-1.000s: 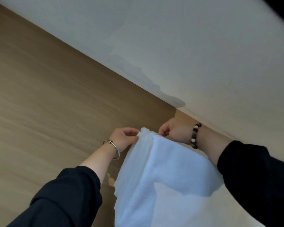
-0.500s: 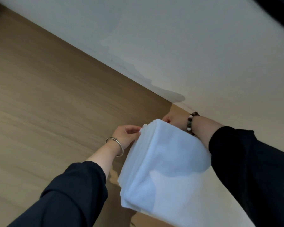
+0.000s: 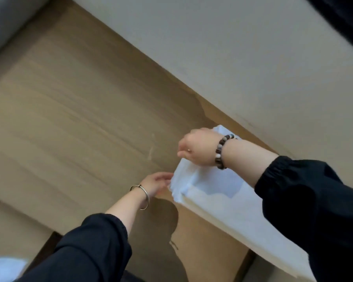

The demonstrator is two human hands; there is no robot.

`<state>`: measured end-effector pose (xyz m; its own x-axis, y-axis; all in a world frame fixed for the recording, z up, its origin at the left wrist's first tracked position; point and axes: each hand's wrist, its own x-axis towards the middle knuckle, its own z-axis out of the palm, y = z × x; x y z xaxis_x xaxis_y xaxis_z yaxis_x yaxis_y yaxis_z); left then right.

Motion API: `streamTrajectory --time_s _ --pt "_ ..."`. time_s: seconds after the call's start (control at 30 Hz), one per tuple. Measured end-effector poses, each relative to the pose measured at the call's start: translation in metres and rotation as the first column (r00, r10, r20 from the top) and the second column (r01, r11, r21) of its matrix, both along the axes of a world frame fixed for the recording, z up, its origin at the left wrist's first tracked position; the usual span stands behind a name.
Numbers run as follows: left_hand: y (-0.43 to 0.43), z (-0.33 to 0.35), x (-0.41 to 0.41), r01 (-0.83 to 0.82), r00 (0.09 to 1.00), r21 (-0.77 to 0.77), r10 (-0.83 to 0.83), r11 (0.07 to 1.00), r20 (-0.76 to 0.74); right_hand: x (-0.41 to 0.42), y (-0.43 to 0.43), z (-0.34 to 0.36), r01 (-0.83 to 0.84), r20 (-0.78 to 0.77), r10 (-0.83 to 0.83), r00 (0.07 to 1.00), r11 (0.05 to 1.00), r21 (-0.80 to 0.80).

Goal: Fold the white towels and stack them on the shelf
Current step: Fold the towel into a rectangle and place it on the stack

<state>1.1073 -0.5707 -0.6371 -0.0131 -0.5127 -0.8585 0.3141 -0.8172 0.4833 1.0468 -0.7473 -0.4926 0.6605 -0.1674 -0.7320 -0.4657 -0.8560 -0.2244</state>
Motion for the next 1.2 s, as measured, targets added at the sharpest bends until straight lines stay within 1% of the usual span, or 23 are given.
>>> streamTrajectory --time_s 0.07,0.1,0.17,0.3,0.37,0.43,0.5,0.57,0.6,0.63,0.67,0.7,0.77,0.8,0.87,0.9,1.0,1.2 --pt "0.015 0.000 -0.006 -0.070 0.995 0.008 0.071 0.998 -0.066 -0.002 0.024 0.001 -0.234 -0.109 0.226 0.968 0.970 -0.072" --pt "0.021 0.000 -0.009 -0.121 0.987 0.000 0.121 0.993 -0.107 -0.004 0.035 0.002 -0.298 -0.134 0.285 0.949 0.950 -0.097" --pt "0.030 0.000 -0.017 -0.215 0.964 -0.014 0.210 0.977 -0.160 -0.010 0.055 0.002 -0.354 -0.131 0.337 0.932 0.923 -0.148" --pt "0.036 0.003 -0.030 -0.320 0.940 -0.054 0.309 0.946 -0.145 -0.032 0.084 -0.002 -0.434 -0.014 0.449 0.894 0.855 -0.285" --pt "0.035 0.006 -0.036 -0.316 0.947 -0.105 0.309 0.943 -0.085 -0.036 0.090 -0.006 -0.411 0.026 0.446 0.895 0.844 -0.344" --pt "0.032 0.005 -0.040 -0.279 0.957 -0.161 0.287 0.947 0.030 -0.035 0.094 -0.009 -0.368 0.029 0.406 0.914 0.856 -0.364" --pt "0.028 0.007 -0.042 -0.248 0.952 -0.189 0.276 0.950 0.135 -0.034 0.092 -0.010 -0.353 0.056 0.394 0.918 0.872 -0.339" --pt "0.026 0.013 -0.045 -0.260 0.927 -0.199 0.302 0.945 0.224 -0.036 0.086 -0.003 -0.340 0.138 0.386 0.912 0.901 -0.271" --pt "0.027 0.018 -0.045 -0.290 0.904 -0.198 0.336 0.936 0.265 -0.039 0.081 0.002 -0.298 0.200 0.348 0.916 0.924 -0.241" --pt "0.028 0.023 -0.046 -0.337 0.879 -0.198 0.383 0.920 0.284 -0.043 0.075 0.009 -0.219 0.269 0.273 0.924 0.952 -0.215" --pt "0.031 0.030 -0.046 -0.391 0.862 -0.196 0.432 0.899 0.266 -0.047 0.068 0.016 -0.140 0.315 0.197 0.929 0.971 -0.195" --pt "0.033 0.038 -0.044 -0.441 0.852 -0.194 0.476 0.877 0.218 -0.050 0.063 0.022 -0.098 0.316 0.155 0.936 0.977 -0.189" --pt "0.037 0.054 -0.039 -0.504 0.845 -0.199 0.527 0.840 0.087 -0.053 0.056 0.031 -0.079 0.247 0.123 0.961 0.980 -0.181" --pt "0.038 0.062 -0.035 -0.507 0.851 -0.215 0.525 0.834 0.028 -0.053 0.055 0.033 -0.076 0.211 0.112 0.971 0.982 -0.171" --pt "0.037 0.078 -0.028 -0.459 0.884 -0.271 0.465 0.846 -0.044 -0.052 0.055 0.034 -0.129 0.138 0.155 0.978 0.975 -0.178" --pt "0.037 0.084 -0.026 -0.410 0.908 -0.303 0.416 0.860 -0.050 -0.051 0.054 0.034 -0.177 0.097 0.198 0.975 0.965 -0.191" --pt "0.036 0.092 -0.029 -0.272 0.952 -0.359 0.305 0.893 0.036 -0.044 0.054 0.032 -0.284 -0.006 0.289 0.957 0.937 -0.204" --pt "0.031 0.090 -0.038 -0.190 0.922 -0.346 0.288 0.919 0.260 -0.036 0.050 0.034 -0.345 -0.072 0.337 0.939 0.913 -0.217"
